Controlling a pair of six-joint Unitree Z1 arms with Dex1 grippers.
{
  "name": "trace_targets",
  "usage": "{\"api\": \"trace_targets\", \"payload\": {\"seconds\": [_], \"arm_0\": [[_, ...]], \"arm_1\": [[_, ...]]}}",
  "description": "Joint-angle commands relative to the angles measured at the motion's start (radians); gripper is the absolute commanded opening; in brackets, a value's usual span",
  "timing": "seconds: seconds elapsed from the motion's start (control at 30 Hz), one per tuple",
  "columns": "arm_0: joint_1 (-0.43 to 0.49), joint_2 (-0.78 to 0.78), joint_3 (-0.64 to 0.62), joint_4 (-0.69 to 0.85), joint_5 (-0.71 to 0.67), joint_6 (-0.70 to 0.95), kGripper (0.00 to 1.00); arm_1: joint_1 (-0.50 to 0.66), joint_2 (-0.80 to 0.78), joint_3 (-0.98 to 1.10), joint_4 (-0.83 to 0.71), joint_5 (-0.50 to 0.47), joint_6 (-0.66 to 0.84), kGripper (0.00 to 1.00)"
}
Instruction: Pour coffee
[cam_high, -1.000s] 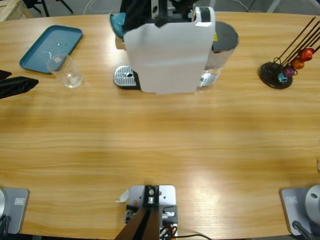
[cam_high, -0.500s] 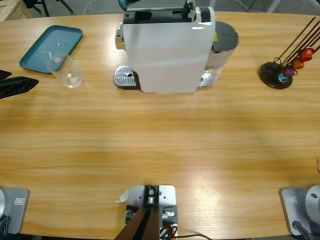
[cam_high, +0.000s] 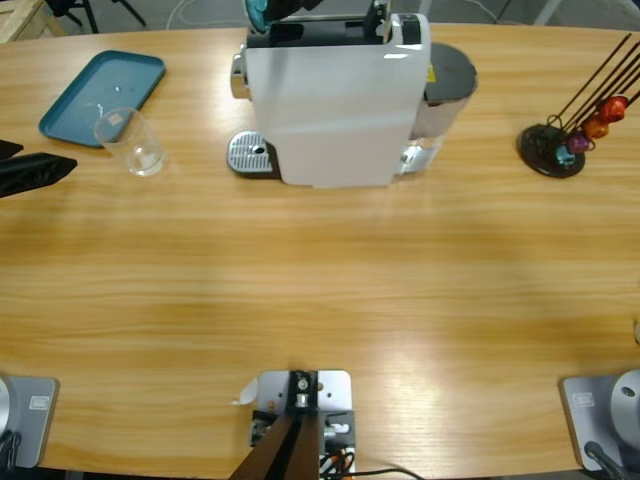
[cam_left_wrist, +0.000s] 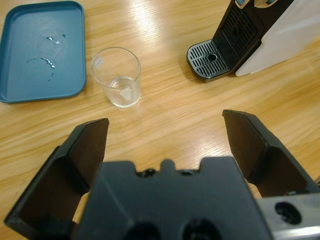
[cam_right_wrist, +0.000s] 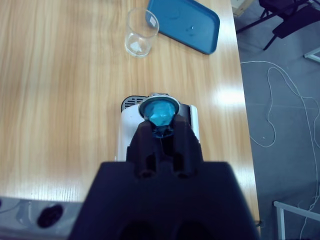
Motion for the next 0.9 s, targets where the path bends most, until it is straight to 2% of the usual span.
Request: {"api": "trace_targets", "payload": {"seconds": [0.03, 0.43, 0.47, 0.53, 0.6, 0.63, 0.8, 0.9], "arm_0": [[-0.008, 0.011, 0.030, -0.009, -0.013, 0.013, 0.996], [-0.008, 0.010, 0.030, -0.009, -0.013, 0.013, 0.996], [-0.008, 0.010, 0.030, -0.009, -0.013, 0.013, 0.996], [-0.008, 0.009, 0.030, -0.009, -0.013, 0.013, 0.996], [-0.008, 0.009, 0.030, -0.009, -0.013, 0.013, 0.996], [-0.008, 0.009, 0.030, -0.009, -0.013, 0.013, 0.996], [-0.008, 0.009, 0.030, -0.009, -0.013, 0.013, 0.996], [-0.008, 0.011, 0.030, -0.009, -0.013, 0.013, 0.996]], "arm_1": [[-0.015, 0.073, 0.003, -0.003, -0.052, -0.014, 0.000], [-0.013, 0.081, -0.006, 0.005, -0.083, -0.004, 0.000], [-0.011, 0.084, -0.013, 0.018, -0.085, -0.003, 0.038], [-0.010, 0.087, -0.021, 0.036, -0.088, -0.003, 0.229], [-0.007, 0.086, -0.020, 0.040, -0.088, -0.003, 0.283], [-0.005, 0.086, -0.021, 0.040, -0.088, -0.003, 0.350], [-0.001, 0.085, -0.022, 0.042, -0.080, -0.002, 0.410], [0.003, 0.077, -0.022, 0.045, -0.076, -0.002, 0.411]]}}
